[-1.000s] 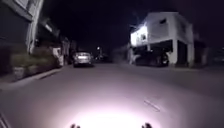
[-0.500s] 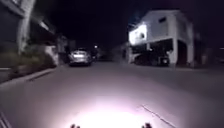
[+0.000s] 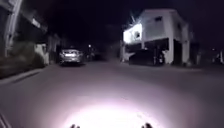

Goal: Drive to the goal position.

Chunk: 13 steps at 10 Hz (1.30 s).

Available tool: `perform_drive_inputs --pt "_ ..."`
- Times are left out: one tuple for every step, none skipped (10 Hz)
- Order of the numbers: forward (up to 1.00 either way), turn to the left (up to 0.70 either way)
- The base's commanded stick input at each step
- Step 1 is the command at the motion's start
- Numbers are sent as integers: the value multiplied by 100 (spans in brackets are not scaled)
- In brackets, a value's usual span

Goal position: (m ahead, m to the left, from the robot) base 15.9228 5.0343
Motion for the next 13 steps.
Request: perform_drive_inputs --pt "85 0" --pt "85 0" --pt "85 0" --pt "85 0" --pt "85 0" --pt "85 0" --pt "85 0" --pt "85 4" --pt "85 25" --pt "85 31" --pt "85 18" --pt "85 0" --pt "85 0"
